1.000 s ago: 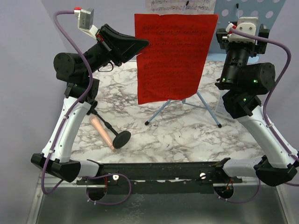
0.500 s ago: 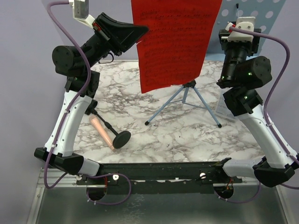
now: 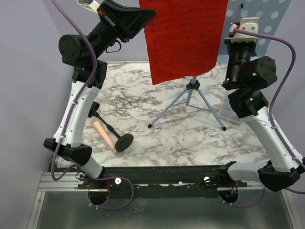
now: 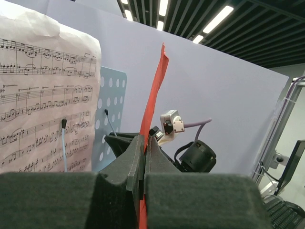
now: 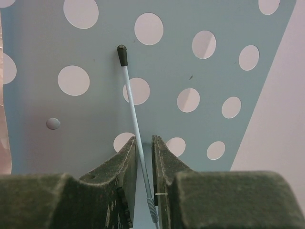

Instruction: Set up the instrument practice props

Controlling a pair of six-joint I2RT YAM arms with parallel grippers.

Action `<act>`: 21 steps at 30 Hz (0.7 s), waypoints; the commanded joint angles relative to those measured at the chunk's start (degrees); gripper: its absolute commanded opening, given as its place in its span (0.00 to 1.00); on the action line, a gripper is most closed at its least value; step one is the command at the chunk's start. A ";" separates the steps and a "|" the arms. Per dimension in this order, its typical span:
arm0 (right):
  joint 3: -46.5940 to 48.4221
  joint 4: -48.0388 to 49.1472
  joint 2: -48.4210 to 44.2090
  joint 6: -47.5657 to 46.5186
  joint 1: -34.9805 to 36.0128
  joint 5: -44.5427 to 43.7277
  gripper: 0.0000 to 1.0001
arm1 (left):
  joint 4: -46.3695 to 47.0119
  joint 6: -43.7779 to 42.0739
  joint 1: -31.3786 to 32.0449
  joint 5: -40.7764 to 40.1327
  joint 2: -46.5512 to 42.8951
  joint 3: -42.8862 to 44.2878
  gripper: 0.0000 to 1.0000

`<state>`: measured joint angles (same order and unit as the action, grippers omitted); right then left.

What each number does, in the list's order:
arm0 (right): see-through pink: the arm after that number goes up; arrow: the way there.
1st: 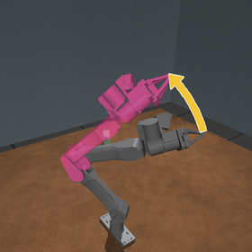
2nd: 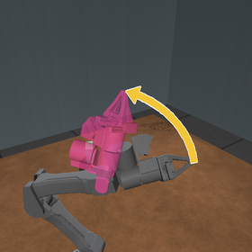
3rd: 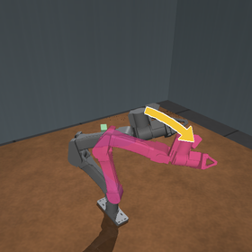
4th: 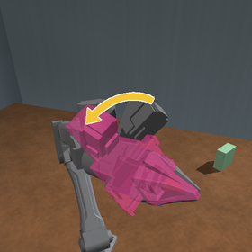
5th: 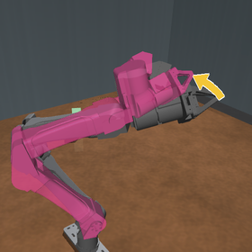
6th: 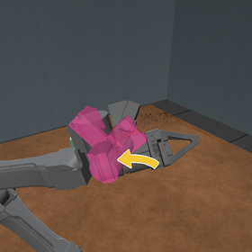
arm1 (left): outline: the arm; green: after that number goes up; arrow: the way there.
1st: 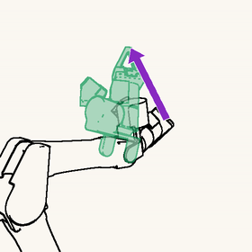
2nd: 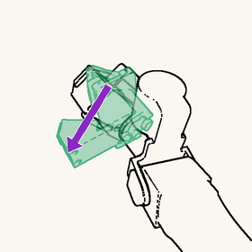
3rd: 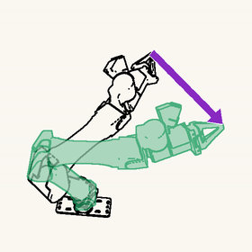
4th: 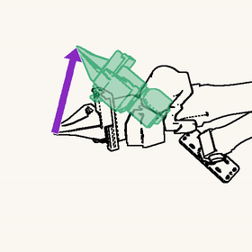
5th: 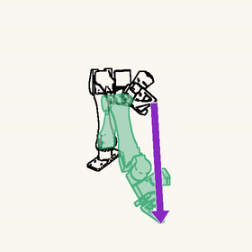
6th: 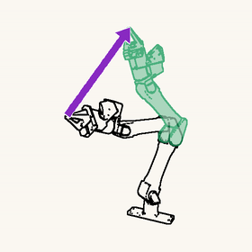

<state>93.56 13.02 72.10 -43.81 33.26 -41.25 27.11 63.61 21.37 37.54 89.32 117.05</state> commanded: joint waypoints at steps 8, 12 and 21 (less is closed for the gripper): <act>-6.93 8.33 -4.83 0.27 -0.39 6.89 0.08 | -8.16 -8.17 3.55 -4.65 7.15 12.24 0.00; -7.28 9.70 -4.94 -0.47 -0.48 7.38 0.01 | -10.66 -11.47 5.60 -5.44 10.46 17.69 0.00; -11.43 14.12 -7.05 -0.14 -0.47 10.21 0.01 | -13.73 -18.82 9.62 -10.61 14.79 24.09 0.00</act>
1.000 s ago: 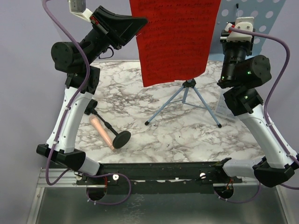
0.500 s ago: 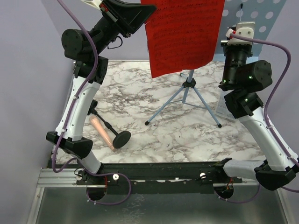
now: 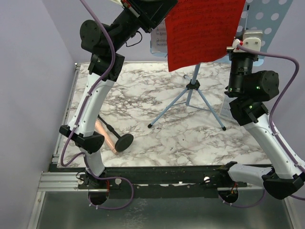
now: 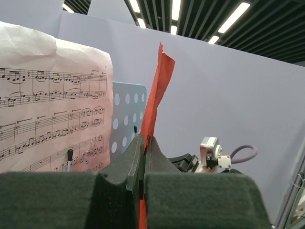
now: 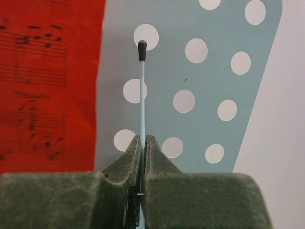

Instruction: Set up the instrument practice props

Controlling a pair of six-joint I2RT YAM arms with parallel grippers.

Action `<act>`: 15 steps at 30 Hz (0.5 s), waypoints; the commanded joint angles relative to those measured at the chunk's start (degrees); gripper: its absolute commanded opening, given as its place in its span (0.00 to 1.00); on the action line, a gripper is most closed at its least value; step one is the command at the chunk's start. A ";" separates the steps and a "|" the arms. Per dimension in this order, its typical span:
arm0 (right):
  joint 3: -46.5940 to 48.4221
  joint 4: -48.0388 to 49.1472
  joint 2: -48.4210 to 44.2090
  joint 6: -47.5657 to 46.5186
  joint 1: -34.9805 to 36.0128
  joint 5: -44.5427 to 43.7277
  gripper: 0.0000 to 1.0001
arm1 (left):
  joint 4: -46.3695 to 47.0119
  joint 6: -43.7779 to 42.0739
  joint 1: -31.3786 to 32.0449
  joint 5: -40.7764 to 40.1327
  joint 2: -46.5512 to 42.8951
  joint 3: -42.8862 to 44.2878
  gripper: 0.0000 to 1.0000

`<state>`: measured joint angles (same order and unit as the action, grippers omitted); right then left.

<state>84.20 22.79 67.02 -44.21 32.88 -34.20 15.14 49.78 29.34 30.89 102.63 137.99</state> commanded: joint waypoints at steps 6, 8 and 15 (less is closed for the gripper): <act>-5.49 8.94 -3.63 0.35 -0.10 4.57 0.01 | -1.86 -8.24 4.31 -6.81 4.44 6.63 0.00; -6.59 10.58 -4.22 0.18 -0.10 4.79 0.01 | -1.86 -9.80 5.25 -7.94 4.84 7.11 0.00; -8.66 13.99 -5.31 0.00 -0.09 5.69 0.01 | -1.80 -14.10 8.30 -10.81 6.38 7.83 0.00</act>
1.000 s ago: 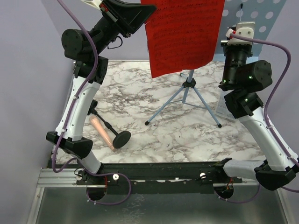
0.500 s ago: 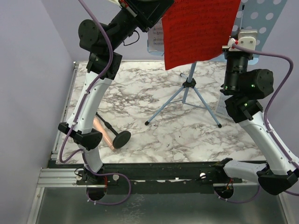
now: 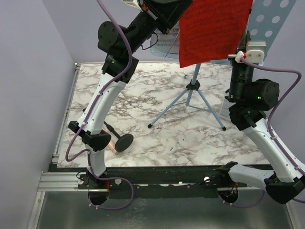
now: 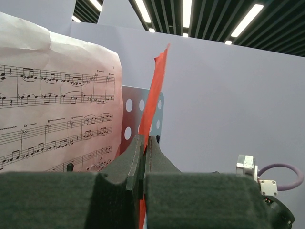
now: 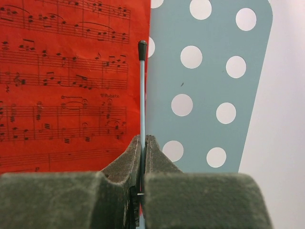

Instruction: Set up the instrument practice props

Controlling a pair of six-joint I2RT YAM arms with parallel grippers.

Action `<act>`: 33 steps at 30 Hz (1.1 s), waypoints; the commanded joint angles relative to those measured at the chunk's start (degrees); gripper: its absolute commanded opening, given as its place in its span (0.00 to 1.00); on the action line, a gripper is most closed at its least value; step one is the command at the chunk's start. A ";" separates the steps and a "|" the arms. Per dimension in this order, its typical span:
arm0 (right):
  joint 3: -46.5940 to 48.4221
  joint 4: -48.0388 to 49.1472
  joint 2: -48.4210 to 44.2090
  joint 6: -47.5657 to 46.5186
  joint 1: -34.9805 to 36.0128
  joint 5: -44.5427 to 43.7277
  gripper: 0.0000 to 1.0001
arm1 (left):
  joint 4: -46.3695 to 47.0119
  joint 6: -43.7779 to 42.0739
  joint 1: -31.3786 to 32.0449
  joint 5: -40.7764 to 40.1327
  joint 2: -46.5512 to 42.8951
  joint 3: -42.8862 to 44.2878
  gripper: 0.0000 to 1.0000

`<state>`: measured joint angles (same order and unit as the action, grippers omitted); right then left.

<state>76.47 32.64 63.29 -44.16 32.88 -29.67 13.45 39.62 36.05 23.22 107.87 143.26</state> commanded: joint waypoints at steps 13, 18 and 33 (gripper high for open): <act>-2.14 2.91 -2.23 1.34 -0.13 2.92 0.01 | 1.60 -11.81 7.38 -4.02 7.37 8.21 0.00; -2.57 2.67 -2.47 1.75 -0.11 3.24 0.01 | 3.63 -14.00 7.95 -1.86 9.50 9.39 0.00; -2.46 -0.02 -3.46 3.20 -0.11 4.96 0.01 | 4.18 -31.42 13.16 3.62 10.48 12.37 0.00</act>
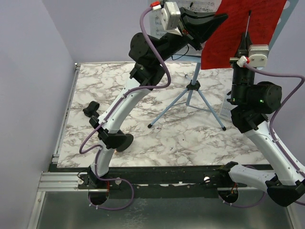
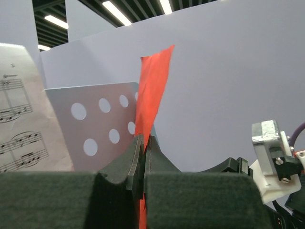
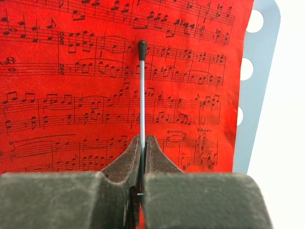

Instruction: Set up the instrument practice props

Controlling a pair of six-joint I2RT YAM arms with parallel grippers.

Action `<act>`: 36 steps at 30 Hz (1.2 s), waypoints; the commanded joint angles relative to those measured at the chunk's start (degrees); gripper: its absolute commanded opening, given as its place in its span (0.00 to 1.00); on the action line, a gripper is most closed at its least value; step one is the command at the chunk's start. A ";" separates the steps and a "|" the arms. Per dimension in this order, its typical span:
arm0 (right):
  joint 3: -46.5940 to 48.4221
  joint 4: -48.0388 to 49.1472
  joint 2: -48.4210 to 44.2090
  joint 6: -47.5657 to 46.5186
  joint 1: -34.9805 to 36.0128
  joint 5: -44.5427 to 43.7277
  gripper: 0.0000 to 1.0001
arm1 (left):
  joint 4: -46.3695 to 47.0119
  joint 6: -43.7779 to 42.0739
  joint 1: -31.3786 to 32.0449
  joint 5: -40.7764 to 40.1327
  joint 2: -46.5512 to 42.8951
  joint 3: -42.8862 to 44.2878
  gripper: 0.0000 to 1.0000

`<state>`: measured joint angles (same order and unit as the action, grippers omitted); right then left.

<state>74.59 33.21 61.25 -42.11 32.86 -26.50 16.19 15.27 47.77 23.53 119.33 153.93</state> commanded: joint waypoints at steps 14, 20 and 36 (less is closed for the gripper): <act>0.22 -2.45 -0.76 2.49 -0.08 2.96 0.01 | 0.82 -13.22 2.09 8.13 -1.74 1.35 0.00; -0.55 -2.63 -1.26 3.68 -0.08 3.13 0.01 | 3.68 -12.71 2.07 9.36 -0.64 1.04 0.00; 0.32 -4.25 -1.55 4.99 -0.08 3.81 0.01 | 7.28 -12.48 3.38 9.12 1.26 0.80 0.00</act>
<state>74.54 30.48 60.71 -38.94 32.56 -24.47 21.58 2.50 50.65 31.90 119.46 154.26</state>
